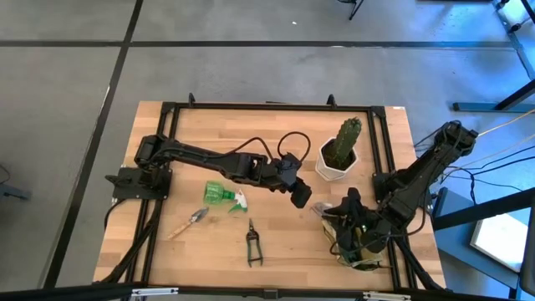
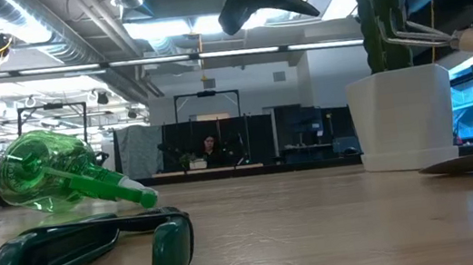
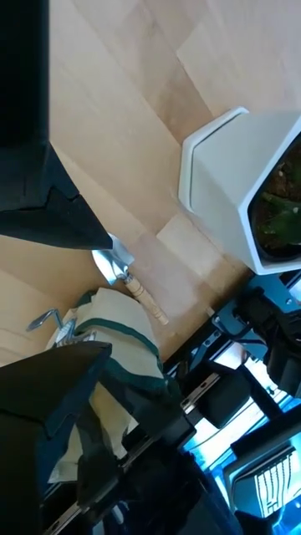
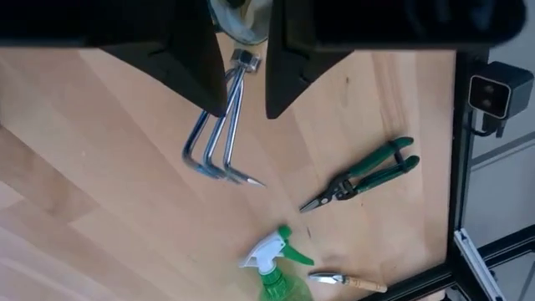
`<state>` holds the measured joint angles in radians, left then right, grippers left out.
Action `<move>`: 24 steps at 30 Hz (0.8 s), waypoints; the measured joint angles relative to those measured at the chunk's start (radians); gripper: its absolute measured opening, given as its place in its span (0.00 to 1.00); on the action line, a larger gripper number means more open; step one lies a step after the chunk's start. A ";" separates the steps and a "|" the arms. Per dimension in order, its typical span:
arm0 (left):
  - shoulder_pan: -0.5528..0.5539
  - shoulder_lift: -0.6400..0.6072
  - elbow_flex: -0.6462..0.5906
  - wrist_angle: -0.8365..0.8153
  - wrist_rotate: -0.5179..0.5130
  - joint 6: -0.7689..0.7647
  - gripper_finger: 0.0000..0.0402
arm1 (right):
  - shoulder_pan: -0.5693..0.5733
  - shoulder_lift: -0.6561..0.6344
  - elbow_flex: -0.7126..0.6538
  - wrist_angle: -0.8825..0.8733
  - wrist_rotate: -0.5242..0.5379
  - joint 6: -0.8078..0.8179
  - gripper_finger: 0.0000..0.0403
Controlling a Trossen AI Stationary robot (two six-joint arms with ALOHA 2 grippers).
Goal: Pick & Place Garden tools in Gardening bag
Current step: Put the hand rake into the side pocket of the white bag
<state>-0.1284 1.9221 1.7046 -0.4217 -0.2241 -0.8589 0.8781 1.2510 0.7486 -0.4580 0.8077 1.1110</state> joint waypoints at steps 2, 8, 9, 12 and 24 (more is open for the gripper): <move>0.000 0.000 0.000 0.000 0.001 0.000 0.46 | 0.001 0.000 0.000 0.000 0.000 0.000 0.21; -0.003 0.000 0.000 -0.001 0.088 -0.007 0.45 | 0.001 -0.014 0.000 -0.003 -0.001 -0.001 0.21; -0.009 0.000 0.000 -0.002 0.087 -0.009 0.44 | 0.001 -0.020 0.000 -0.003 0.000 -0.001 0.21; -0.022 0.000 0.000 -0.008 0.101 -0.008 0.34 | 0.001 -0.046 0.000 -0.003 0.000 -0.004 0.21; -0.039 -0.014 -0.303 0.457 0.156 -0.142 0.01 | 0.027 -0.180 0.000 -0.003 0.034 -0.050 0.21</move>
<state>-0.1678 1.9083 1.4019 0.0348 -0.0679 -1.0011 0.9049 1.0711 0.7490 -0.4608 0.8421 1.0615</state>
